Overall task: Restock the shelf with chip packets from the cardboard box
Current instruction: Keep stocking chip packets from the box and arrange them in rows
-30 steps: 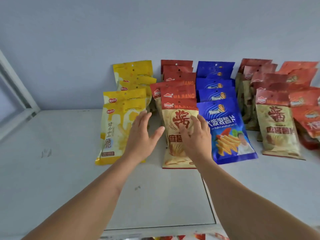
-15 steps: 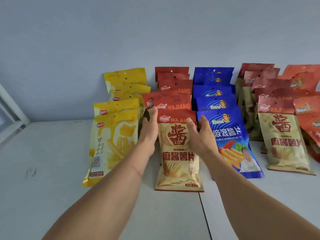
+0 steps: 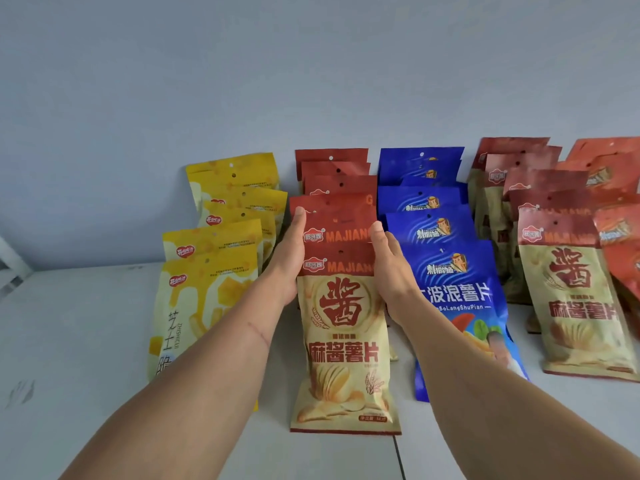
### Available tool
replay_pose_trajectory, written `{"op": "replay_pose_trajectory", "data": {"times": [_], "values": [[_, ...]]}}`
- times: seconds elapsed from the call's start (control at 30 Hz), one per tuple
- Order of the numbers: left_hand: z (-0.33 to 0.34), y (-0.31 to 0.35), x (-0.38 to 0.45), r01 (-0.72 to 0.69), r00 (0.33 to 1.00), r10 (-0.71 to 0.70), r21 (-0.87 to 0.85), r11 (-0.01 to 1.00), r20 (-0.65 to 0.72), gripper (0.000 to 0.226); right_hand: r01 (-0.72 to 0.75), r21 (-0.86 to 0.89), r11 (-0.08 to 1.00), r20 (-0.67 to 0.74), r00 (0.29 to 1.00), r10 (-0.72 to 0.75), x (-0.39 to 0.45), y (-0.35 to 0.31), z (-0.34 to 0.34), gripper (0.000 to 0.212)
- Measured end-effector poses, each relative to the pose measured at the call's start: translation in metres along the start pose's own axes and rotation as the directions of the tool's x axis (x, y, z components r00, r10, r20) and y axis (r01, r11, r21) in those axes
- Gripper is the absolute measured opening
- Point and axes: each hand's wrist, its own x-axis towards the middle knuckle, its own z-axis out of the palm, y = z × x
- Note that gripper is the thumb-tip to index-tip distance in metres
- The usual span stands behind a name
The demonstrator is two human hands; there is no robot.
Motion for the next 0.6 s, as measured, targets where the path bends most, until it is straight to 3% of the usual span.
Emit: {"op": "replay_pose_trajectory", "data": {"times": [0.13,0.23,0.33,0.4,0.47,0.53,0.6], "values": [[0.006,0.003,0.005,0.022,1.0,-0.023,0.065,0.998,0.016,0.07,-0.046,-0.017,0.999,0.046,0.998,0.047,0.009,-0.005,-0.002,0.114],[0.008,0.007,0.005,-0.006,0.997,0.012,0.093,0.996,-0.07,0.063,0.017,-0.099,0.995,-0.008,1.0,-0.018,0.013,-0.011,-0.003,0.094],[0.01,0.005,-0.004,-0.08,0.952,0.175,0.349,0.934,-0.251,0.09,0.155,-0.27,0.95,-0.063,0.982,-0.178,0.022,-0.02,-0.002,0.085],[0.013,-0.007,-0.02,-0.176,0.849,0.441,0.632,0.755,-0.291,0.088,0.248,-0.394,0.885,-0.065,0.953,-0.296,0.031,-0.03,0.005,0.083],[0.02,-0.028,-0.051,-0.24,0.776,0.61,0.819,0.521,-0.161,0.079,0.336,-0.527,0.781,-0.01,0.916,-0.401,0.041,-0.041,0.012,0.08],[0.03,-0.057,-0.083,-0.269,0.751,0.656,0.941,0.206,0.071,0.073,0.419,-0.66,0.623,0.115,0.876,-0.468,0.054,-0.054,0.018,0.076],[0.032,-0.092,-0.1,-0.325,0.742,0.587,0.94,-0.108,0.324,0.071,0.478,-0.774,0.415,0.261,0.839,-0.478,0.07,-0.067,0.021,0.074]]}}
